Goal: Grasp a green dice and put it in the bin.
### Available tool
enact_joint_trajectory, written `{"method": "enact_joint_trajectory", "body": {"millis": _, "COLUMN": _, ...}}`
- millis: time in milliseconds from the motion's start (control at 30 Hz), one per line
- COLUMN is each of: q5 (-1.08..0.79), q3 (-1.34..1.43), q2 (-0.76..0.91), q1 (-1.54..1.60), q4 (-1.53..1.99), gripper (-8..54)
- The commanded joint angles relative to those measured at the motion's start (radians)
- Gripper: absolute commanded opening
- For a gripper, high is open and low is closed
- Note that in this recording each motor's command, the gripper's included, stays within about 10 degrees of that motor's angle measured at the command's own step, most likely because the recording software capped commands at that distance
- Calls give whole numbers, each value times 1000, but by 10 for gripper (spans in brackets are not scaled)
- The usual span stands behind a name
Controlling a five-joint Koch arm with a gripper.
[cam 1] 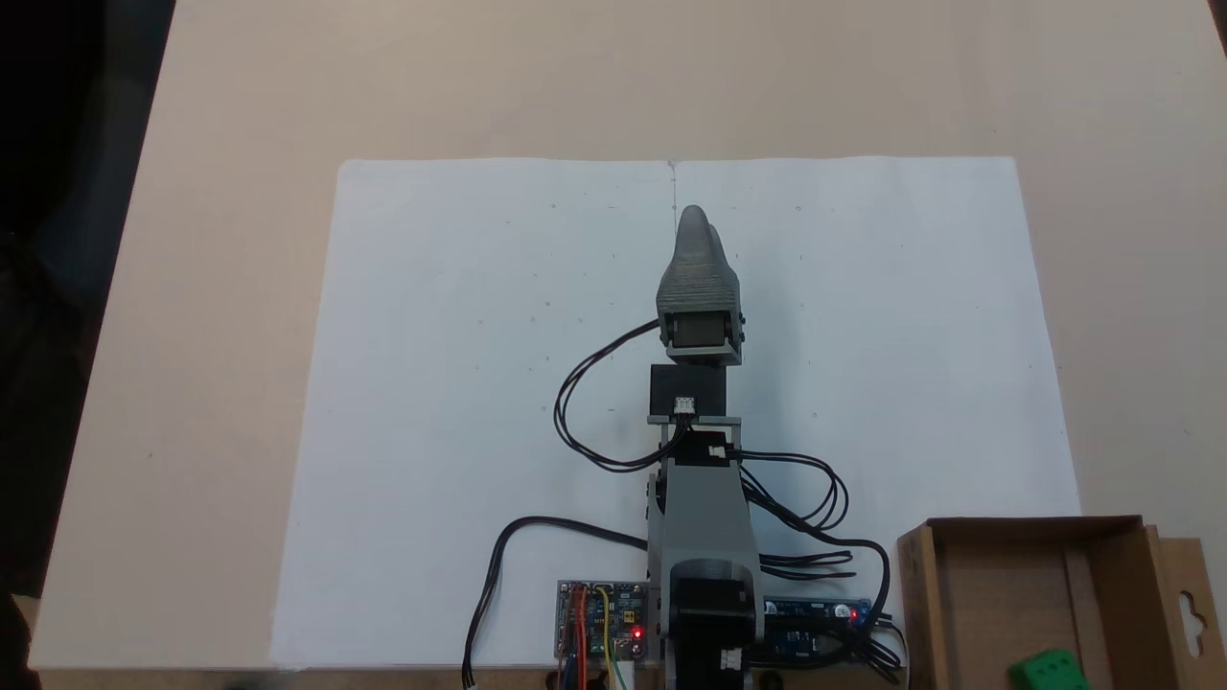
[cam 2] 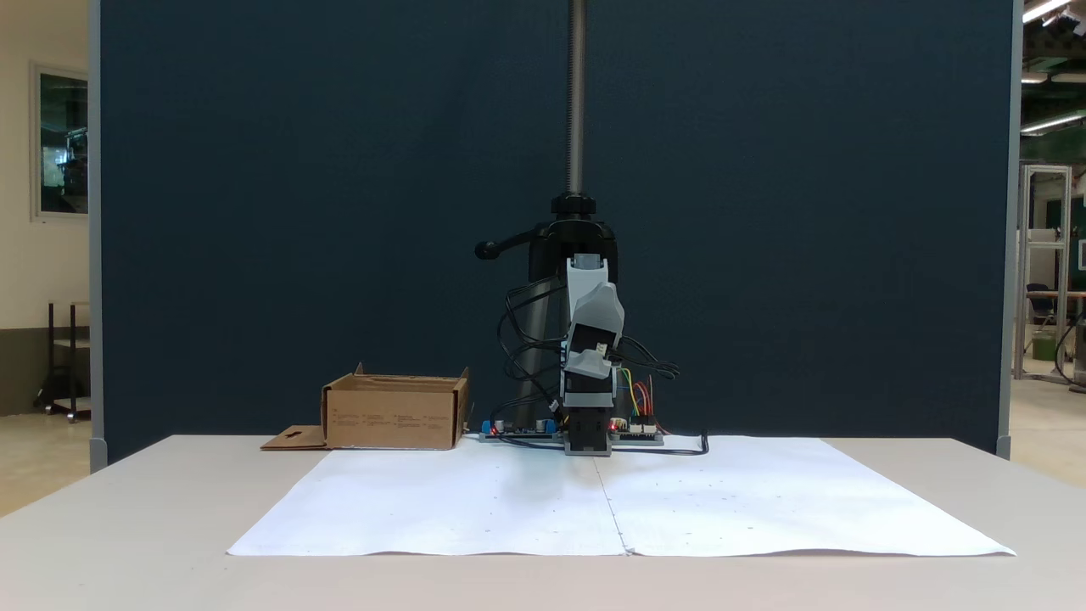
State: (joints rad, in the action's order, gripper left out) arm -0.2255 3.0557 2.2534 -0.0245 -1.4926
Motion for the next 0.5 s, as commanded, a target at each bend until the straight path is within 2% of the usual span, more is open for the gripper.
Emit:
{"method": "enact_joint_trajectory", "body": {"millis": 0, "q5": -97, "q3": 75, "q2": 109, "q1": 0, "q4": -146, "gripper": 419}}
{"method": "enact_joint_trajectory", "body": {"millis": 233, "q5": -83, "q3": 75, "q2": 106, "q1": 104, "q4": -138, "gripper": 420}}
{"method": "enact_joint_trajectory", "body": {"millis": 467, "q5": 46, "q3": 75, "q2": 106, "q1": 120, "q4": -135, "gripper": 427}}
